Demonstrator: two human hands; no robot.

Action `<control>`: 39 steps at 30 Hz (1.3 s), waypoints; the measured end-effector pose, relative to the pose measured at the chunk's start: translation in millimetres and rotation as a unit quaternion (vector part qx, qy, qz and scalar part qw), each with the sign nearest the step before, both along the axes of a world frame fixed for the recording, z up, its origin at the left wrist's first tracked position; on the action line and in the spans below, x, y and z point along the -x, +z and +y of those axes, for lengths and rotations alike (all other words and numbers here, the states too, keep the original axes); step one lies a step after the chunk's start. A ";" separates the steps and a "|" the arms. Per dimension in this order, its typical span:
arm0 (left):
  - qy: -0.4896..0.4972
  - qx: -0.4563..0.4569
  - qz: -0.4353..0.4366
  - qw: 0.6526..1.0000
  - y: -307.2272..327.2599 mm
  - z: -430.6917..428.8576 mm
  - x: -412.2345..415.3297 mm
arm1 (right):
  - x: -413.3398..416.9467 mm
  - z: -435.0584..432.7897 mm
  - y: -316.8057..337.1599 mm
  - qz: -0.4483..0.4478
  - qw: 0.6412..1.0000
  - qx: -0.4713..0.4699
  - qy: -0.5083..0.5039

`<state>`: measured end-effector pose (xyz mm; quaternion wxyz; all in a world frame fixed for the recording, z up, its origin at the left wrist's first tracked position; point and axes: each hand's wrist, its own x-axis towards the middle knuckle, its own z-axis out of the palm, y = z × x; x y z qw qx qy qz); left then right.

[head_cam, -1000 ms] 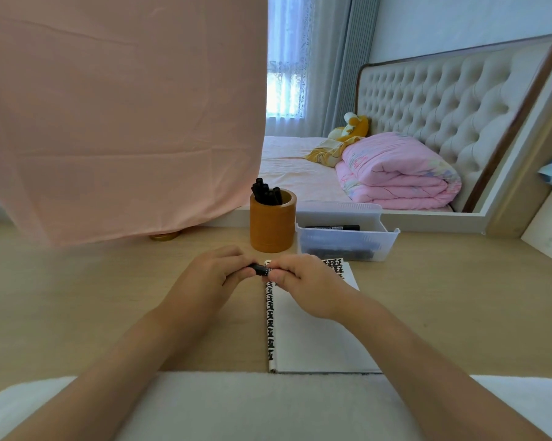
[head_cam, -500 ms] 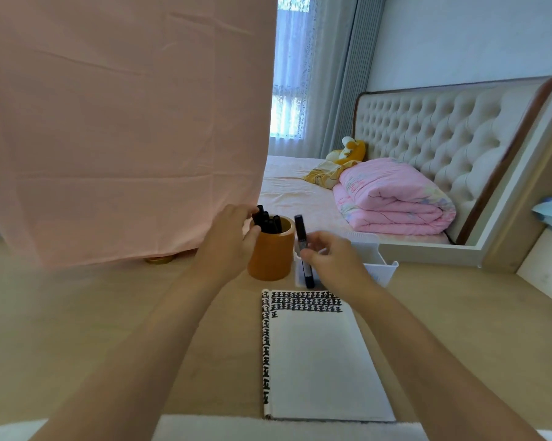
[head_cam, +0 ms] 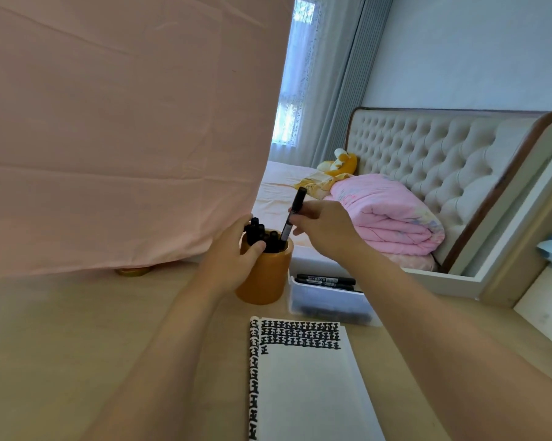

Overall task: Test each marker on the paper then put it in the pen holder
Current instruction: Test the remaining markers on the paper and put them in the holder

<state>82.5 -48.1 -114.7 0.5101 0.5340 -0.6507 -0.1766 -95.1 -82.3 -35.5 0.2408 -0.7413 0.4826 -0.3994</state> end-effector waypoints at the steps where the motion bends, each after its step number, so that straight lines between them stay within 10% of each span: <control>1: 0.003 0.004 0.002 1.000 -0.9 -1.4 0.3 | -2.6 -4.0 -5.3 0.034 0.999 -0.002 0.008; 7: -0.018 0.006 0.031 0.999 -1.7 -6.8 2.3 | -8.6 -22.5 -23.0 0.229 0.973 -0.026 -0.005; 17: -0.065 -0.006 -0.015 0.998 1.0 -4.7 9.8 | 22.0 -26.3 -16.5 0.190 0.981 0.014 0.028; 23: -0.054 -0.031 -0.005 0.998 -8.7 -7.7 5.6 | 57.4 -26.8 -39.4 0.397 0.912 -0.096 -0.016; 39: -0.033 -0.013 0.009 0.999 -12.6 -7.1 8.6 | 29.4 -49.7 -63.7 0.499 0.865 -0.050 -0.001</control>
